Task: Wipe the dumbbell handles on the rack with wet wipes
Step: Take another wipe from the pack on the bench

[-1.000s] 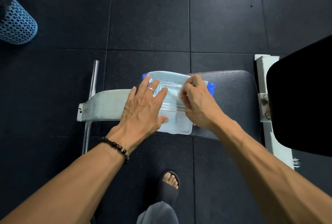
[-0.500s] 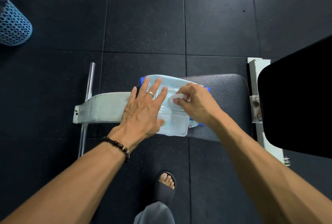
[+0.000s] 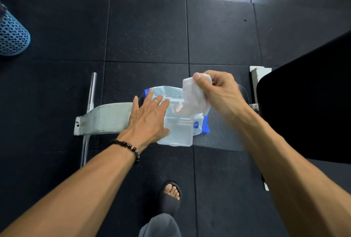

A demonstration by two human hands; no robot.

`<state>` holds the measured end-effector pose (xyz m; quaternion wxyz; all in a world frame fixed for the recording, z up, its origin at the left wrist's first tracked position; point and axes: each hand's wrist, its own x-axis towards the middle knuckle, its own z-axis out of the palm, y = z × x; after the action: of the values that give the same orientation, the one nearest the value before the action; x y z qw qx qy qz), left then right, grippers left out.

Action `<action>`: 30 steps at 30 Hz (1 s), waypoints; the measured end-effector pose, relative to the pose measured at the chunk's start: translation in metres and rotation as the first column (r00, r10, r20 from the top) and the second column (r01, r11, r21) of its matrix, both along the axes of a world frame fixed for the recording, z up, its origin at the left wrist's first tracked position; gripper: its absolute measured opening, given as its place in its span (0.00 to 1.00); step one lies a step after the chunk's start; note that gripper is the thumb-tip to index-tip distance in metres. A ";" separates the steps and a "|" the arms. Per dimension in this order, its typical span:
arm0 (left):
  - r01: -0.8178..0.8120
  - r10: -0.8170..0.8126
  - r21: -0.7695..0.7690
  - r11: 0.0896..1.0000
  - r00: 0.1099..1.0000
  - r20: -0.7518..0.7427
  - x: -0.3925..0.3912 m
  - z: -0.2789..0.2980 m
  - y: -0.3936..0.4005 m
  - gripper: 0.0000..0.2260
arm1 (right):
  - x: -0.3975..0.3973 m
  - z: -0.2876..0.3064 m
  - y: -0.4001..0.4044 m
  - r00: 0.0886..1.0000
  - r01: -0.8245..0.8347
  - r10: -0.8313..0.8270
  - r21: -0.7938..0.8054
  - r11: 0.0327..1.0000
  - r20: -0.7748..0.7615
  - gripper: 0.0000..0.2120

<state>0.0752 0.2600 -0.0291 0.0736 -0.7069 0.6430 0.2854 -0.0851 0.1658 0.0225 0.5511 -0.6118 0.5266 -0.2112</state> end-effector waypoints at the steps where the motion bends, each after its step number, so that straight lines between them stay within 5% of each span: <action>1: -0.083 0.085 0.014 0.996 0.987 -0.139 0.000 0.007 0.000 0.38 | 0.001 0.005 0.000 1.000 -0.010 0.010 0.007 1.000 0.005 0.21; 2: -0.188 0.195 0.055 0.981 0.922 -0.334 0.001 0.018 -0.001 0.37 | 0.002 0.011 0.001 0.999 -0.039 0.039 0.025 0.999 0.003 0.19; 5: -0.350 0.407 0.268 0.898 0.422 -0.811 0.008 0.046 -0.003 0.25 | 0.007 0.028 0.004 0.988 -0.155 0.156 0.176 0.972 0.007 0.17; 6: -0.388 0.463 0.336 0.858 0.299 -0.835 0.010 0.053 -0.001 0.18 | 0.009 0.032 0.005 0.984 -0.170 0.177 0.207 0.963 -0.013 0.16; 9: -0.627 0.575 0.373 0.684 0.149 -0.804 0.020 0.067 0.007 0.08 | 0.019 0.043 0.005 0.977 -0.128 0.158 0.195 0.972 -0.145 0.09; 13: -0.710 0.644 0.533 0.461 -0.147 -0.751 0.050 0.083 0.029 0.13 | 0.045 0.048 0.012 0.992 -0.036 0.067 0.274 0.961 -0.105 0.06; 16: -0.749 0.649 0.549 0.372 -0.213 -0.730 0.083 0.094 0.053 0.14 | 0.082 0.052 0.031 0.995 -0.083 0.044 0.464 0.882 0.094 0.18; 19: -0.835 0.653 0.484 0.262 -0.215 -0.726 0.122 0.107 0.083 0.11 | 0.129 0.049 0.060 0.984 -0.135 0.066 0.453 0.881 0.166 0.30; 22: -0.954 0.743 0.288 0.082 -0.134 -0.655 0.168 0.116 0.121 0.08 | 0.187 0.055 0.092 0.986 -0.167 0.157 0.244 0.955 0.059 0.20; 24: -0.959 0.724 0.280 0.043 -0.163 -0.670 0.203 0.120 0.152 0.18 | 0.228 0.063 0.114 0.959 -0.280 0.282 0.181 0.943 0.015 0.09; 25: -0.937 0.669 0.343 0.063 -0.215 -0.711 0.223 0.123 0.168 0.22 | 0.249 0.070 0.126 0.920 -0.382 0.392 0.204 0.901 -0.011 0.05; 27: -0.884 0.553 0.444 0.149 -0.298 -0.778 0.260 0.132 0.200 0.23 | 0.292 0.079 0.149 0.757 -0.599 0.627 0.188 0.779 -0.187 0.21; 28: -0.881 0.540 0.441 0.171 -0.291 -0.790 0.279 0.137 0.216 0.21 | 0.314 0.079 0.159 0.661 -0.677 0.683 0.146 0.722 -0.312 0.27; 30: -0.913 0.594 0.379 0.153 -0.221 -0.773 0.321 0.141 0.246 0.17 | 0.360 0.087 0.184 0.571 -0.755 0.680 0.032 0.655 -0.459 0.24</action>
<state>0.3960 0.5065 0.1122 -0.5550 -0.7077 0.0251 0.4365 0.2748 0.3500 0.1096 0.4042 -0.8470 0.3202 0.1290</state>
